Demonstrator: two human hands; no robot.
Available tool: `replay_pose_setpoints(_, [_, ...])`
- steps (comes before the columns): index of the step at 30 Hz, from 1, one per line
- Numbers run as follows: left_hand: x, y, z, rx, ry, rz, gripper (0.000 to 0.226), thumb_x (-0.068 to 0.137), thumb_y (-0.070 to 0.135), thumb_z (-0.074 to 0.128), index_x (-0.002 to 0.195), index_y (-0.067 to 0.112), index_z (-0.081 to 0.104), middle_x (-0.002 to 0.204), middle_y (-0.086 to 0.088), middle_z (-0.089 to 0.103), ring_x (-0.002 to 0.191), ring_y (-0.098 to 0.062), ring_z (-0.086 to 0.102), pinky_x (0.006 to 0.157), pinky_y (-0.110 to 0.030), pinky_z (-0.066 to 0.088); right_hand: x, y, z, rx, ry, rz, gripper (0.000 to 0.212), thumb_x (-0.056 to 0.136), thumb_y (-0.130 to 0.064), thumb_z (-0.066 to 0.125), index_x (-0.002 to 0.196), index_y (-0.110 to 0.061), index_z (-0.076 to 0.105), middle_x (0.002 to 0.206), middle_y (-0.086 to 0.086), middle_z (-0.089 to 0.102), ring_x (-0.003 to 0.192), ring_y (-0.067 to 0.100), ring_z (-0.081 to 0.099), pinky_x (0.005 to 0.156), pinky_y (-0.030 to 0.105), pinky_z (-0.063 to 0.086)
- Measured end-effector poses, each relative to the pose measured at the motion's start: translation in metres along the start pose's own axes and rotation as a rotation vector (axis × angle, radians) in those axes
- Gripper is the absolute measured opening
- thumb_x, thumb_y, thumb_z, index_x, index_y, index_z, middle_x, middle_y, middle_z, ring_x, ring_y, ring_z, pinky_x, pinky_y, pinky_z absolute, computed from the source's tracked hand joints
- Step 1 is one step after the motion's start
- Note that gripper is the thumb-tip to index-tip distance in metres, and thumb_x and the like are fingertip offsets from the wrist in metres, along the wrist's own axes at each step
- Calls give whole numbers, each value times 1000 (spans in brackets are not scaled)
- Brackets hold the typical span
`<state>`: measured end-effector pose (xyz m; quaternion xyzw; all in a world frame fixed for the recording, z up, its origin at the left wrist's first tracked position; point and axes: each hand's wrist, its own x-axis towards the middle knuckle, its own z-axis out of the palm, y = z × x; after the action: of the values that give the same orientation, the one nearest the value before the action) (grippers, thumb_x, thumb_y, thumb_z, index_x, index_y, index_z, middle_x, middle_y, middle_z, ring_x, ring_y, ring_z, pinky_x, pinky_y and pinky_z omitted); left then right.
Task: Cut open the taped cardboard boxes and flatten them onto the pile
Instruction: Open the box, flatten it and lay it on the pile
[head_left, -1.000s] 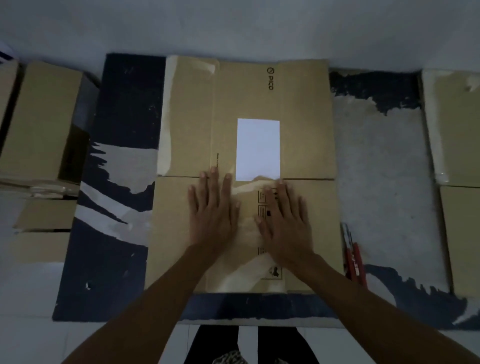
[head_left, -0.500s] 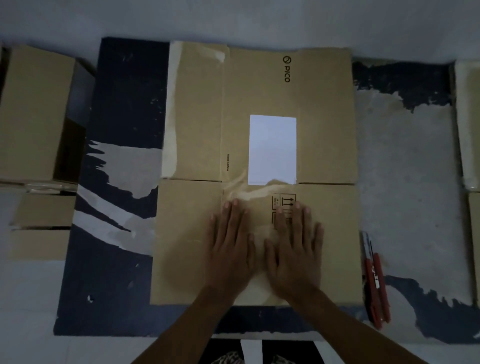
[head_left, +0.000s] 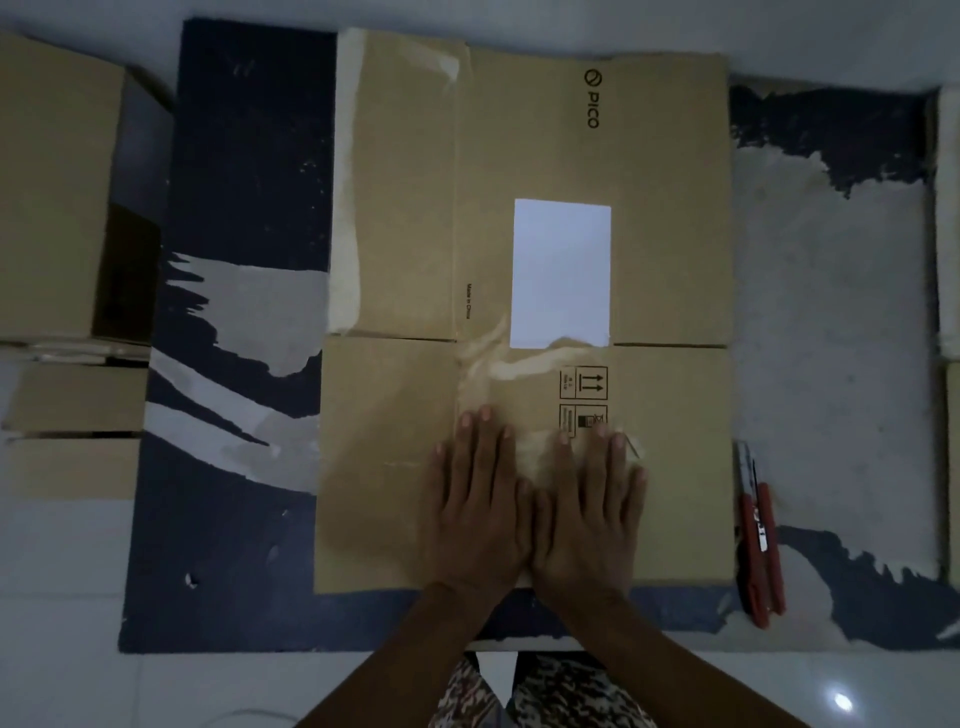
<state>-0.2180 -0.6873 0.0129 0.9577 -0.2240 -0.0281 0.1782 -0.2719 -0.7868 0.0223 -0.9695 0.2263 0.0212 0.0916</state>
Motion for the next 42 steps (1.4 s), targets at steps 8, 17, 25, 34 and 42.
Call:
replay_pose_setpoints(8, [-3,-2,-4,-30,1,9,48,102,25,37,143,3,50,156,-16,37,147,-31,31,115,-53,32,49,7,-20,48,53,-32,27,91,-35,45,107,-15,54,121,15,46,106,36,47,87,44,31])
replay_pose_setpoints(17, [37,0,-16,-103,210,11,29,87,19,51,93,6,76,108,-14,72,99,-35,62,84,-40,41,199,16,-26,-34,-76,-52,64,101,-55,27,158,-29,13,165,12,3,152,35,1,120,56,6])
replay_pose_setpoints(25, [228,-14,-10,50,24,-205,60,101,32,33,155,8,24,162,-15,23,151,-34,18,120,-54,15,198,17,-25,-44,-108,-64,68,99,-57,26,158,-28,10,165,13,0,152,36,-2,120,57,6])
replay_pose_setpoints(34, [237,-13,-4,120,-131,-204,67,103,44,21,159,10,6,167,-9,-3,153,-31,-6,122,-56,1,282,12,-47,47,-34,-99,63,91,-50,45,145,-17,37,155,14,32,141,40,29,110,57,29])
replay_pose_setpoints(42, [252,-18,-18,206,-158,-139,65,89,44,41,140,4,44,149,-20,43,134,-43,42,102,-56,34,376,-14,-28,48,-36,-189,66,97,-47,26,157,-22,19,165,5,12,152,29,4,121,55,5])
